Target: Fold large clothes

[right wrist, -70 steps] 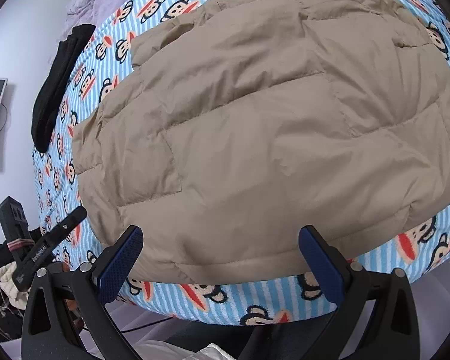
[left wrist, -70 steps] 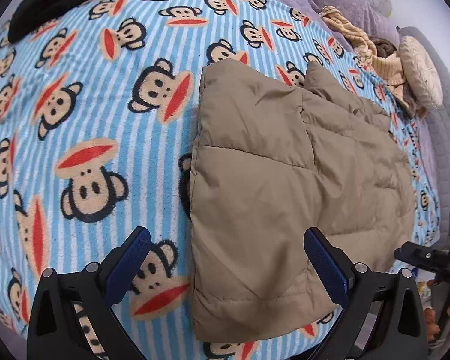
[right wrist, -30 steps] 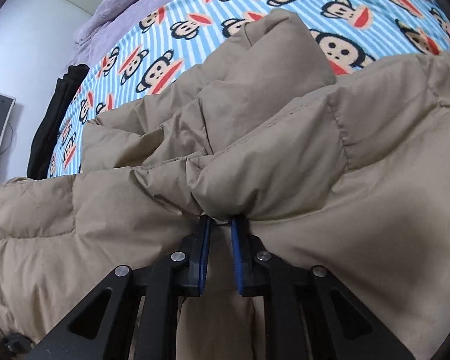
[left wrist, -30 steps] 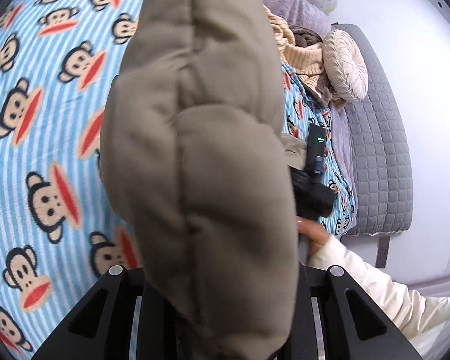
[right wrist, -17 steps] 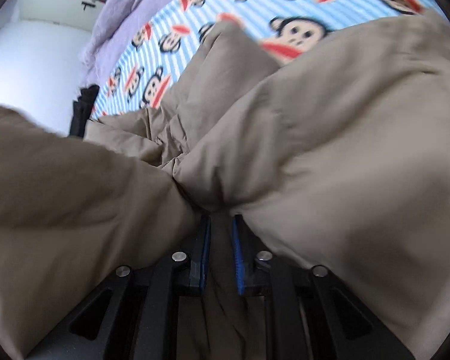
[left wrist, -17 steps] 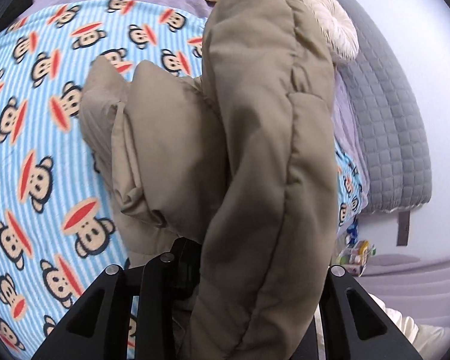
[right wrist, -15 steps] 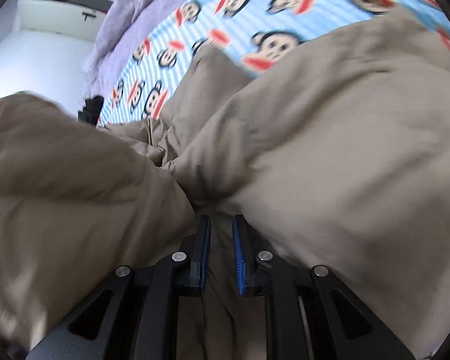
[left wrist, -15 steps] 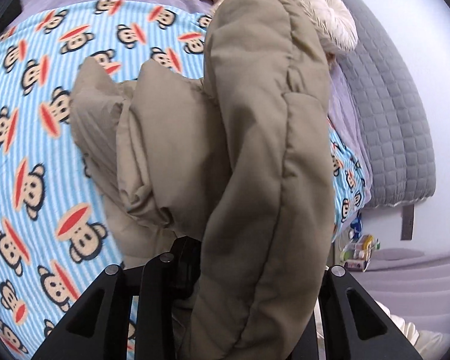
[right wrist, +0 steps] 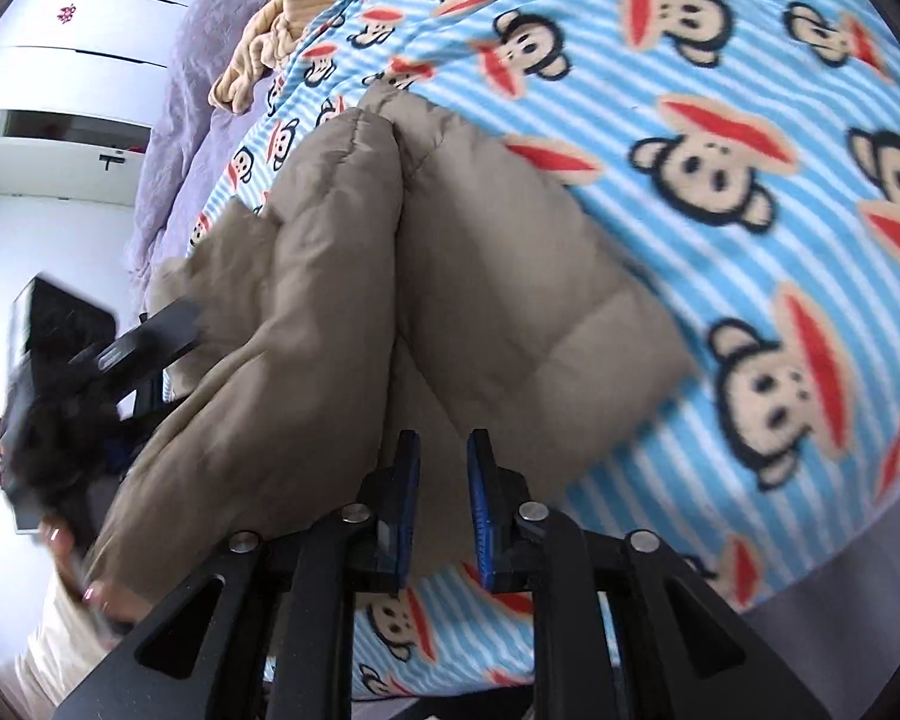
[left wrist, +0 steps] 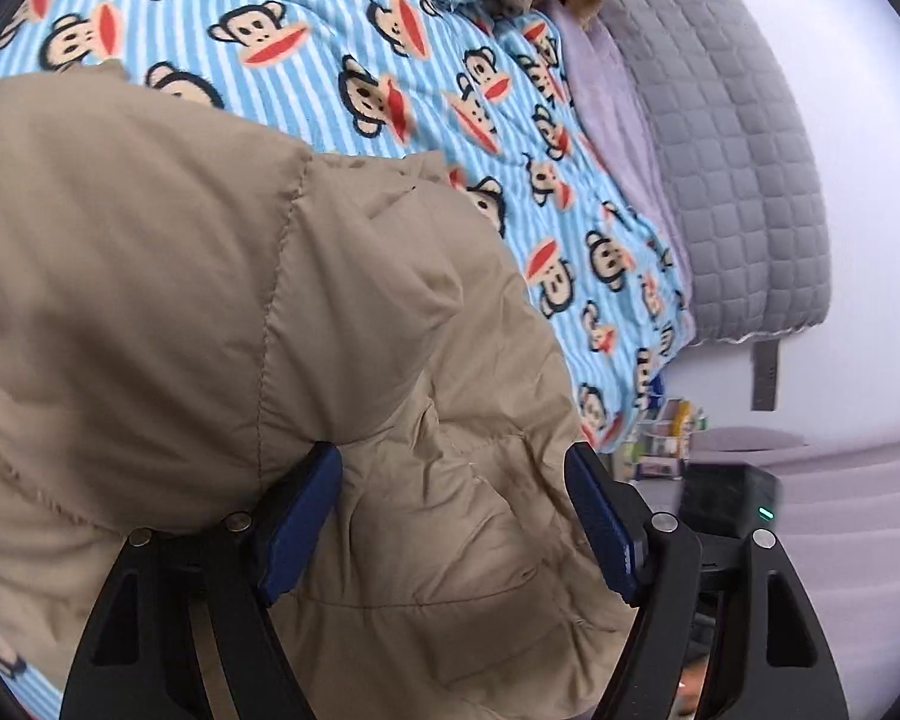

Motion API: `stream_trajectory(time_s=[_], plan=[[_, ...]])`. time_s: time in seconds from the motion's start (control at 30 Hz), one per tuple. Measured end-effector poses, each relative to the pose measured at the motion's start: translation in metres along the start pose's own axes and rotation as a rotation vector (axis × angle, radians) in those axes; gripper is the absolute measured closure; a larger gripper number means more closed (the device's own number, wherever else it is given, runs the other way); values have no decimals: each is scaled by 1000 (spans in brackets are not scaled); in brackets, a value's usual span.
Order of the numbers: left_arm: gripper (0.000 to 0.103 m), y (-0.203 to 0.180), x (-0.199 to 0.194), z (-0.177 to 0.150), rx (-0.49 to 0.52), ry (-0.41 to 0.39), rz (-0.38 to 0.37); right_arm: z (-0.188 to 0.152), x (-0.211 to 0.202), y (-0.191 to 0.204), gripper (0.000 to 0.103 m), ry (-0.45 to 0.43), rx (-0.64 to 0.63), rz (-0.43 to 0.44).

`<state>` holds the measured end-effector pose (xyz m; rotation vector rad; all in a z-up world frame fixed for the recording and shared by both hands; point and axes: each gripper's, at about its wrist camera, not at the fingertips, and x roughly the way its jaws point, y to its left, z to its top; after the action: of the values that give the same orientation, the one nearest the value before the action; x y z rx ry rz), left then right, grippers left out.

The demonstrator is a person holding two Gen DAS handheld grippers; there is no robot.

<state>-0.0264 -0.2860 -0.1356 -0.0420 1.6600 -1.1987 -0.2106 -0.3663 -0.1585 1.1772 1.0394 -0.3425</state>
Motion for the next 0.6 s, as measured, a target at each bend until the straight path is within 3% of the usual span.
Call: stream_trajectory(time_s=[0.03, 0.07, 0.1, 0.3, 0.33, 0.4, 0.43, 0.5, 0.6], plan=[[26, -2, 6, 0, 15, -7, 20, -4, -9, -2, 53, -12, -3, 4], [26, 5, 18, 7, 29, -11, 41, -8, -20, -3, 28, -33, -6, 15], [26, 7, 24, 13, 41, -16, 63, -11, -29, -6, 23, -55, -9, 37], [26, 4, 32, 11, 119, -26, 169, -25, -46, 12, 22, -31, -70, 225], [26, -1, 33, 9, 140, -27, 199, -20, -39, 18, 22, -15, -78, 223], [26, -12, 24, 6, 186, -57, 255, -13, -15, 26, 23, 13, -77, 126], [26, -19, 17, 4, 219, -96, 281, -10, -4, 30, 25, 25, -84, 76], [26, -28, -11, -5, 287, -204, 344, -1, 11, 39, 80, 25, -111, 36], [26, -17, -60, -15, 305, -382, 479, 2, 14, 50, 83, -21, -182, -35]])
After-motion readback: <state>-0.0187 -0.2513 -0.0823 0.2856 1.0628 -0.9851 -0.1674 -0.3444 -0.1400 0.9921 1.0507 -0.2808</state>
